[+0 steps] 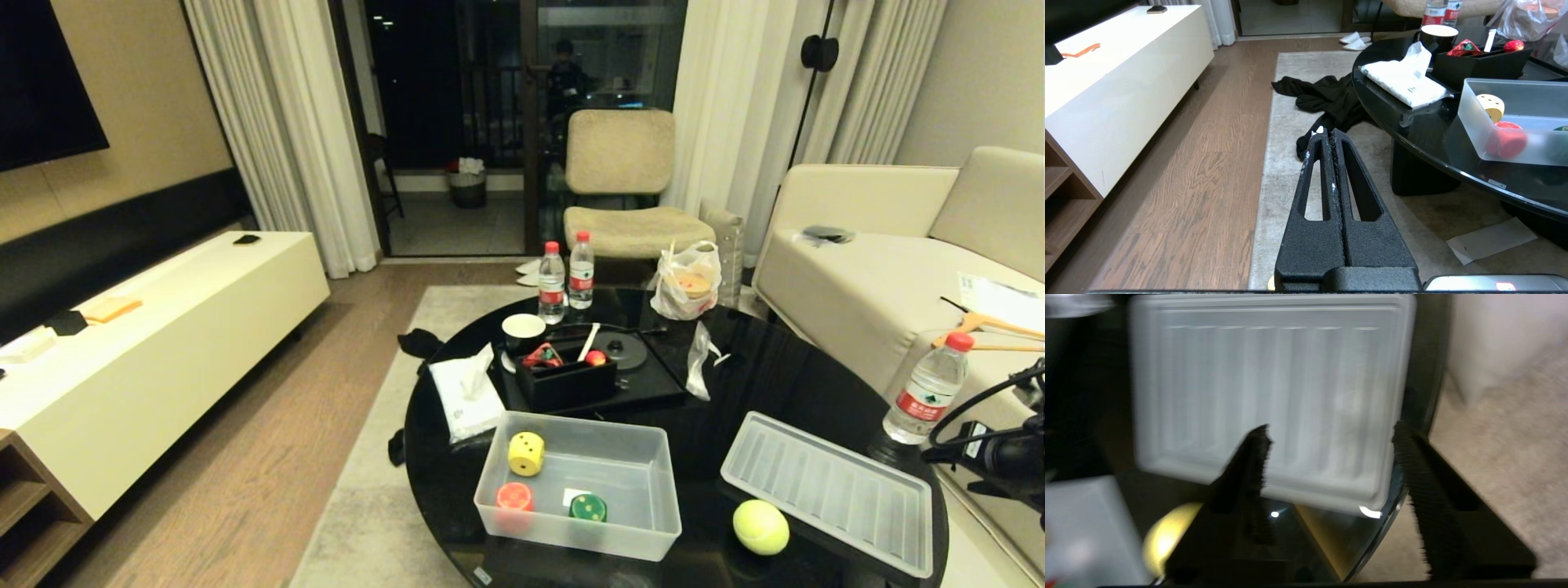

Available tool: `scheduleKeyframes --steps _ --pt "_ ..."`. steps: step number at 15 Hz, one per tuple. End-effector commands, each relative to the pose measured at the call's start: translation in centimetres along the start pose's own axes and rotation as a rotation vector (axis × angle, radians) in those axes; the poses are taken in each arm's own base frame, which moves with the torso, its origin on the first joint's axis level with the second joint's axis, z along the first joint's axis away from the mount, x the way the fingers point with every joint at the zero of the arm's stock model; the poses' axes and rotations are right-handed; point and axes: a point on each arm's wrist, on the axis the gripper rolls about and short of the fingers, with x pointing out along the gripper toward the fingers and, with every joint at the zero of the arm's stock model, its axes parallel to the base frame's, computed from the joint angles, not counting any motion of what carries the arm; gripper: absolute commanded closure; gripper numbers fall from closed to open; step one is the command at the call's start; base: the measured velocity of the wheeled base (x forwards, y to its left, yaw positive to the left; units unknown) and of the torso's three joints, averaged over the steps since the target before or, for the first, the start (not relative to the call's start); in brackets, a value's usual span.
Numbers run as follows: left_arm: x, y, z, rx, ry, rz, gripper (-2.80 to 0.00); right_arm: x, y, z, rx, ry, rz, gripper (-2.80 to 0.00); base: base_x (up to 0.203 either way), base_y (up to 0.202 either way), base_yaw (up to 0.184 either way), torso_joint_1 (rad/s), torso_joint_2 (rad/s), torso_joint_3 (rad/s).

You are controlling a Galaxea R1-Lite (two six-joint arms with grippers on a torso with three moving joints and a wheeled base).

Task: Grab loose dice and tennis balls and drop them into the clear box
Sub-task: Pick up the ball on the table

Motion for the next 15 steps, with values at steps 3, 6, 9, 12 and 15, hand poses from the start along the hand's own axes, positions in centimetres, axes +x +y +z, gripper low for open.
scheduleKeyframes --steps 3,6,9,12,15 --pt "0.0 0.0 0.0 0.0 -0.001 0.0 0.0 -10.7 5.5 -1.9 -0.094 0.011 0.17 0.0 0.0 0.0 0.0 0.0 0.0 0.0" --pt "0.0 0.0 0.0 -0.003 -0.003 0.001 0.0 -10.8 9.2 -3.1 -0.193 0.09 0.251 0.0 0.0 0.0 0.0 0.0 0.0 0.0" --pt "0.0 0.0 0.0 -0.003 -0.003 0.0 0.0 -9.0 12.9 -4.1 -0.287 0.173 0.316 0.0 0.0 0.0 0.0 0.0 0.0 0.0" --pt "0.0 0.0 0.0 -0.003 -0.003 0.0 0.0 -5.8 15.4 -4.0 -0.352 0.239 0.293 0.0 0.0 0.0 0.0 0.0 0.0 0.0" --pt "0.0 0.0 0.0 -0.003 -0.003 0.0 0.0 -4.0 17.4 -3.2 -0.4 0.254 0.279 -2.8 0.0 0.0 0.0 0.0 0.0 0.0"
